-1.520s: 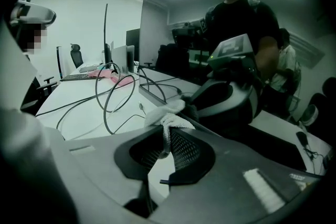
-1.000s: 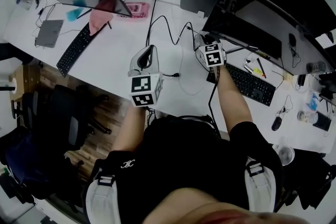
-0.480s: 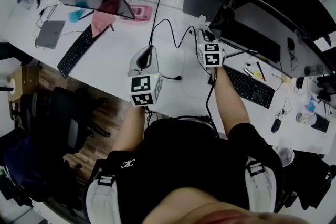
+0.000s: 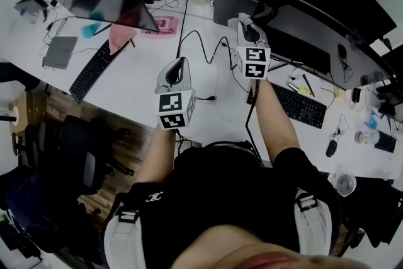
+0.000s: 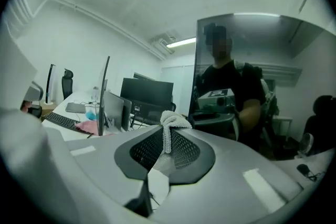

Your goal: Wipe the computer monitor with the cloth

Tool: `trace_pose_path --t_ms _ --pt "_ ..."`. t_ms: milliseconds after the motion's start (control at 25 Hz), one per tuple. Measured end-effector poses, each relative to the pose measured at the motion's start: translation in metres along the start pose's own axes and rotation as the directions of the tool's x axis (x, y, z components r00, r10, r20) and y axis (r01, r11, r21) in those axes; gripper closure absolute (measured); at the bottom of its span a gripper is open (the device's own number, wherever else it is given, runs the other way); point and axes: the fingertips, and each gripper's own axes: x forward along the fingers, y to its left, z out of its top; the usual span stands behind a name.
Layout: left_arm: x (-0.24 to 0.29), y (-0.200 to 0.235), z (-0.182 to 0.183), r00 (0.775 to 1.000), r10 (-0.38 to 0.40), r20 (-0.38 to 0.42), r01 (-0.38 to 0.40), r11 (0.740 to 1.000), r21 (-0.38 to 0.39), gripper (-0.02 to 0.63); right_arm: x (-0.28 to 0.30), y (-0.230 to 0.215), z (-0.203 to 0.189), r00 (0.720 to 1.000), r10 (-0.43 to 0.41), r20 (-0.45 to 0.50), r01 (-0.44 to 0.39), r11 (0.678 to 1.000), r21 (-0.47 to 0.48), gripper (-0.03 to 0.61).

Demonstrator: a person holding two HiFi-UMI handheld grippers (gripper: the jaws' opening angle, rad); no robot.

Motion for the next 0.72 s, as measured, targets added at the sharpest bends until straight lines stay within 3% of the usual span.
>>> trace_pose_path --t_ms 400,720 --pt "0.003 -0.014 0.014 0.998 -0.035 0.042 0.035 0.999 0.012 0.563 -0.031 -0.018 0.122 0.971 -0.07 0.227 0.075 0.997 -0.015 0.549" --pt "0.002 -0.036 0.027 0.994 -0.077 0.072 0.075 0.997 0.029 0.563 -0.083 -0.026 0.172 0.925 -0.08 0.371 0.099 0.995 -0.031 0.549"
